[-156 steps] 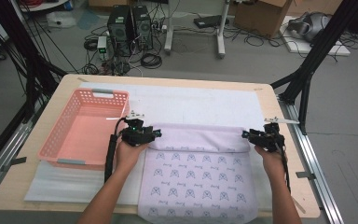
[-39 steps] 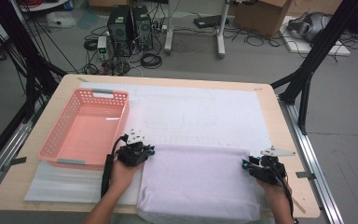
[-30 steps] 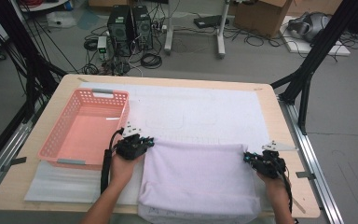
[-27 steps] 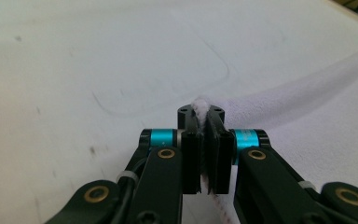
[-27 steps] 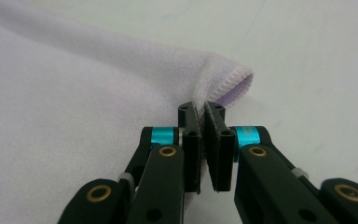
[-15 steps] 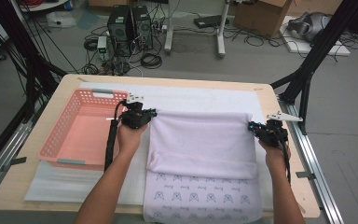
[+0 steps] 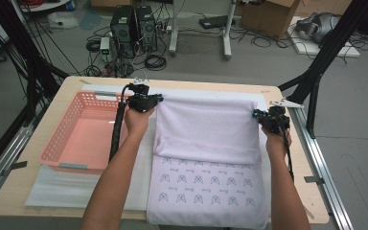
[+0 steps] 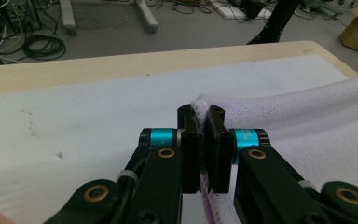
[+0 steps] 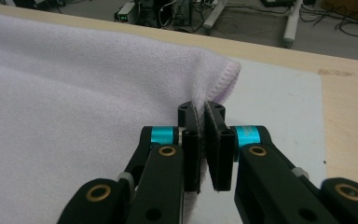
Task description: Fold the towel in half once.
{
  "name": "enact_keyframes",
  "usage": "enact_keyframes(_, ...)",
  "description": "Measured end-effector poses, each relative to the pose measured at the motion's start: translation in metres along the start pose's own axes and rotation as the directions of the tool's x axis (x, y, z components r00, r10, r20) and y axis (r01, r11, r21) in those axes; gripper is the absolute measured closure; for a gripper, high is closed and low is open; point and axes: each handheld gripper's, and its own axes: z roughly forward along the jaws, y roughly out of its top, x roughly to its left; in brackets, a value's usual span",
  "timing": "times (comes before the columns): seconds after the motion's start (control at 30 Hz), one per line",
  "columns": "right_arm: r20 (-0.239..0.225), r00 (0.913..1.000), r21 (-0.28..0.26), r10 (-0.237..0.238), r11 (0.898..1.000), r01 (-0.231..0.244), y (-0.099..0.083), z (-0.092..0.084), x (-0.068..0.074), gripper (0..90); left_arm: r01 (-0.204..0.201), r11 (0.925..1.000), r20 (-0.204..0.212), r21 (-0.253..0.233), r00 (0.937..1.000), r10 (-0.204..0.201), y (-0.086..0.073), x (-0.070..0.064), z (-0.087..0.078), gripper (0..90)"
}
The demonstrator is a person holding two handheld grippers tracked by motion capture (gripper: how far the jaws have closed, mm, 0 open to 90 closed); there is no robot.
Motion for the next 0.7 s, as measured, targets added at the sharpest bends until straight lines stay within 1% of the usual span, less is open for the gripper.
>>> enact_keyframes(0.07, 0.006, 1.0, 0.006, 0.001, 1.0, -0.001, 0.002, 0.003, 0.001, 85.4, 0.001, 0.9999, 0.007, 0.011, 1.0, -0.001, -0.003, 0.0, 0.001, 84.4)
enact_keyframes(0.1, 0.008, 1.0, 0.008, 0.004, 1.0, -0.004, 0.002, 0.004, 0.002, 84.8, 0.005, 1.0, 0.027, 0.005, 0.9996, -0.005, -0.006, 0.0, 0.001, 81.2)
enact_keyframes(0.13, 0.007, 0.9999, 0.01, 0.013, 1.0, -0.013, 0.002, 0.004, 0.003, 81.6, 0.01, 1.0, 0.033, 0.001, 0.9994, -0.01, -0.009, -0.001, 0.0, 73.4)
enact_keyframes(0.17, 0.009, 0.9995, 0.021, 0.031, 0.999, -0.031, 0.001, 0.004, 0.003, 76.4, 0.008, 0.9999, 0.037, 0.013, 0.9993, -0.008, -0.011, -0.002, -0.001, 66.8)
enact_keyframes(0.2, 0.005, 0.999, 0.028, 0.044, 0.999, -0.044, 0.0, 0.004, 0.003, 70.4, 0.001, 0.9999, 0.051, 0.016, 0.9987, -0.001, -0.013, -0.003, -0.003, 63.8)
enact_keyframes(0.27, -0.024, 0.9974, 0.028, 0.068, 0.997, -0.067, -0.001, 0.0, 0.001, 60.7, 0.002, 1.0, 0.075, 0.001, 0.9972, -0.002, -0.021, -0.008, -0.009, 62.4)
enact_keyframes(0.3, -0.04, 0.9961, 0.032, 0.078, 0.997, -0.077, -0.002, -0.002, 0.001, 58.0, -0.009, 1.0, 0.092, 0.003, 0.9957, 0.009, -0.025, -0.01, -0.012, 61.7)
enact_keyframes(0.33, -0.053, 0.996, 0.045, 0.073, 0.996, -0.07, -0.003, -0.004, 0.002, 56.5, -0.02, 0.9998, 0.102, 0.002, 0.9946, 0.019, -0.029, -0.013, -0.015, 60.5)
enact_keyframes(0.37, -0.051, 0.9963, 0.063, 0.069, 0.996, -0.066, -0.005, -0.005, 0.003, 55.0, -0.029, 0.9996, 0.113, 0.0, 0.9932, 0.029, -0.033, -0.015, -0.018, 59.3)
enact_keyframes(0.4, -0.05, 0.9969, 0.072, 0.06, 0.996, -0.056, -0.008, -0.008, 0.005, 54.6, -0.032, 0.9995, 0.123, 0.009, 0.9919, 0.03, -0.036, -0.018, -0.02, 58.1)
enact_keyframes(0.43, -0.057, 0.9966, 0.078, 0.06, 0.995, -0.055, -0.011, -0.011, 0.006, 54.5, -0.045, 0.9984, 0.133, 0.034, 0.9904, 0.04, -0.038, -0.02, -0.022, 55.5)
enact_keyframes(0.47, -0.06, 0.9963, 0.085, 0.062, 0.995, -0.057, -0.014, -0.014, 0.007, 53.7, -0.057, 0.9981, 0.142, 0.025, 0.9884, 0.053, -0.042, -0.022, -0.025, 53.6)
enact_keyframes(0.5, -0.063, 0.996, 0.097, 0.064, 0.994, -0.057, -0.016, -0.017, 0.007, 52.1, -0.061, 0.9981, 0.144, 0.009, 0.9878, 0.059, -0.047, -0.025, -0.028, 54.0)
enact_keyframes(0.53, -0.073, 0.9946, 0.127, 0.074, 0.99, -0.064, -0.017, -0.02, 0.007, 50.1, -0.063, 0.9979, 0.15, 0.012, 0.9867, 0.061, -0.05, -0.027, -0.031, 53.8)
enact_keyframes(0.57, -0.086, 0.9933, 0.136, 0.077, 0.989, -0.065, -0.018, -0.023, 0.009, 51.3, -0.072, 0.9972, 0.156, 0.02, 0.9854, 0.068, -0.054, -0.028, -0.034, 53.1)
enact_keyframes(0.63, -0.094, 0.9944, 0.129, 0.049, 0.991, -0.037, -0.022, -0.032, 0.013, 52.0, -0.077, 0.9967, 0.164, 0.028, 0.9838, 0.071, -0.064, -0.031, -0.039, 52.4)
enact_keyframes(0.7, -0.111, 0.9924, 0.143, 0.053, 0.989, -0.037, -0.026, -0.04, 0.014, 51.9, -0.089, 0.9951, 0.176, 0.043, 0.9811, 0.08, -0.074, -0.033, -0.043, 51.7)
